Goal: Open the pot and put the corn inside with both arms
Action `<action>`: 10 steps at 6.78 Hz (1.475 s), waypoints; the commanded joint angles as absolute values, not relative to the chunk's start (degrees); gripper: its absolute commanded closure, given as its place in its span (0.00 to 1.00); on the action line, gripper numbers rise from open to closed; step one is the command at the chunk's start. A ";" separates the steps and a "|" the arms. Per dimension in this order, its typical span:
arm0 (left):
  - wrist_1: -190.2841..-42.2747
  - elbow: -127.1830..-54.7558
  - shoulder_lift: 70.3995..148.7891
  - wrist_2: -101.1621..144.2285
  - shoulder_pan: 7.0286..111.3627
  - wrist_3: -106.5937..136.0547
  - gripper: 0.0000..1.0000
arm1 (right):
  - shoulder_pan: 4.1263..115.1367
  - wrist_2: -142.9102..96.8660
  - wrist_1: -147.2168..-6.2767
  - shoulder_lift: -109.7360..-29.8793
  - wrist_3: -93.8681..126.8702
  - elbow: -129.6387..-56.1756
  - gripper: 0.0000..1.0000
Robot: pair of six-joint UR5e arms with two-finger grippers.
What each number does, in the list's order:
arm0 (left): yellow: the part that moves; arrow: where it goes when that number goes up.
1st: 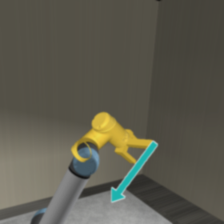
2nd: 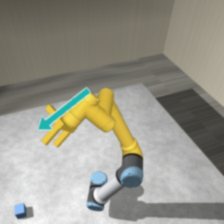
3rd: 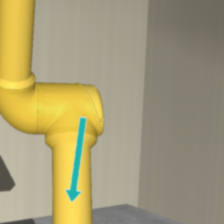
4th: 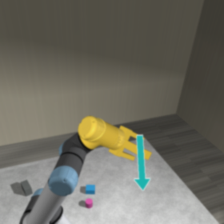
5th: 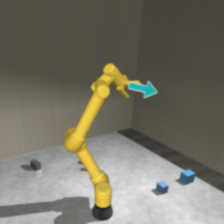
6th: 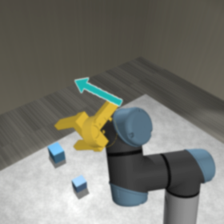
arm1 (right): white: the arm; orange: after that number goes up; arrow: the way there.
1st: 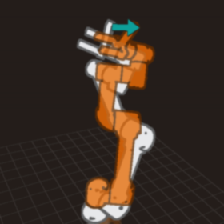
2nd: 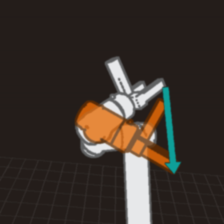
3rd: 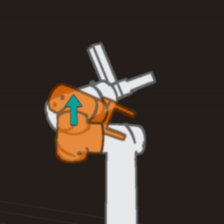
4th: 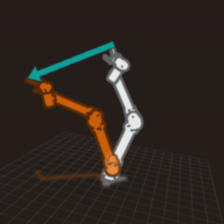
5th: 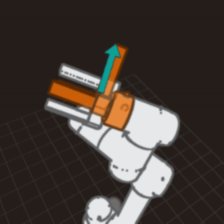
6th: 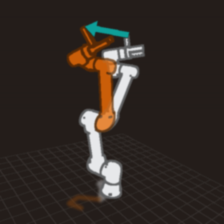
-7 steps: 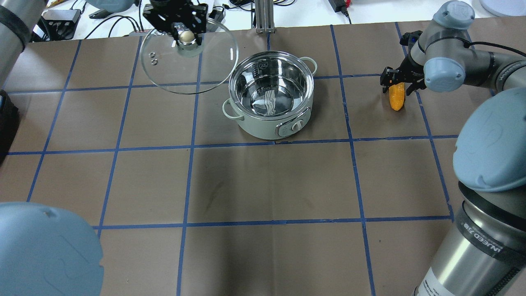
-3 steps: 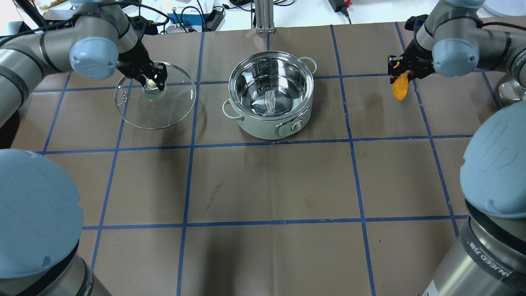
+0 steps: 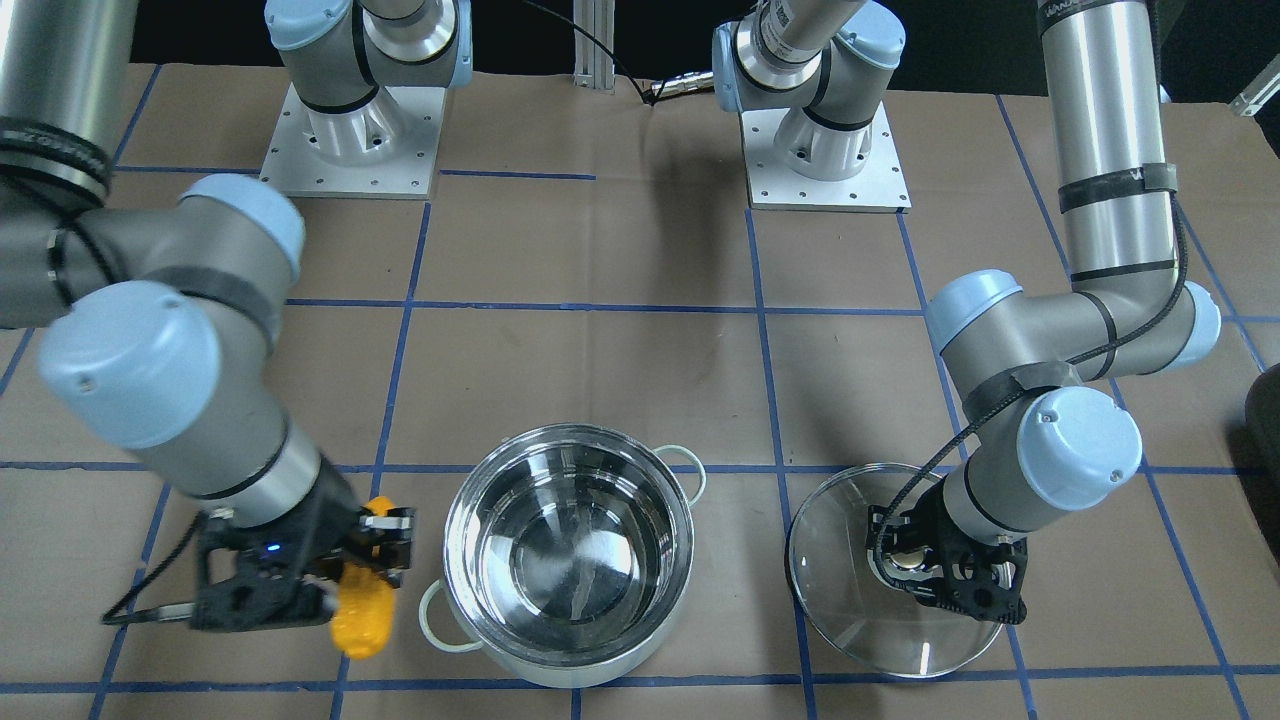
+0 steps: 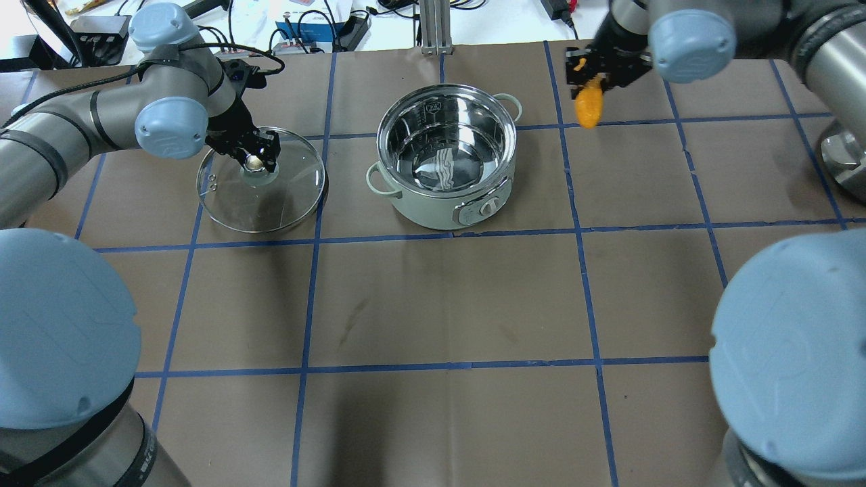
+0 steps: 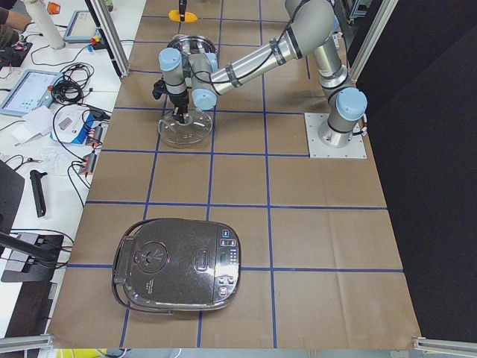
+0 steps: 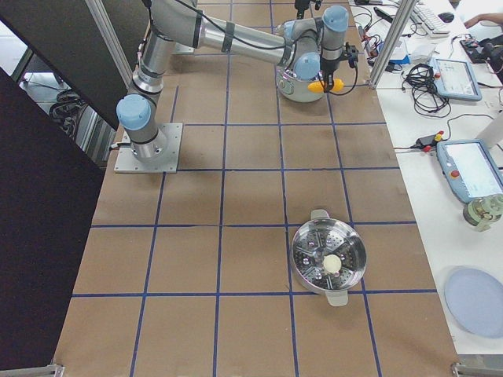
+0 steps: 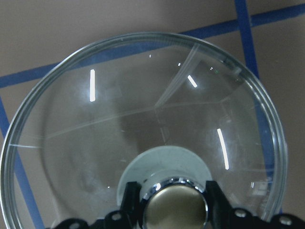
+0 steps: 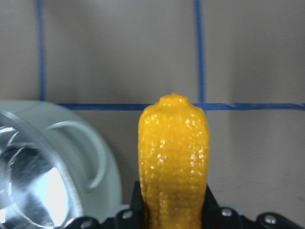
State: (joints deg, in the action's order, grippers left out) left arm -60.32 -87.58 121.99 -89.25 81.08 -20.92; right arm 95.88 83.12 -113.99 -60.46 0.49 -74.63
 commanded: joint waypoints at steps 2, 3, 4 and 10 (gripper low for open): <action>-65.09 -85.61 117.89 -89.39 80.95 -19.60 0.00 | 107.75 89.54 -113.73 -53.83 4.74 -67.19 0.90; -71.39 -84.30 113.25 -89.30 81.64 -19.43 0.00 | 107.75 89.39 -113.73 -51.61 4.75 -66.71 0.90; -78.68 -81.94 109.29 -88.86 81.82 -19.34 0.00 | 107.75 88.86 -111.56 -51.07 4.83 -67.84 0.90; -90.44 -84.90 97.56 -88.68 83.32 -17.40 0.00 | 107.67 89.38 -111.27 -50.96 3.78 -69.53 0.00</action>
State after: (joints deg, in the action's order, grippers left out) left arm -90.46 -84.35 98.06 -88.74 83.21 -17.50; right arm 107.67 89.18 -111.55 -49.24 3.82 -69.98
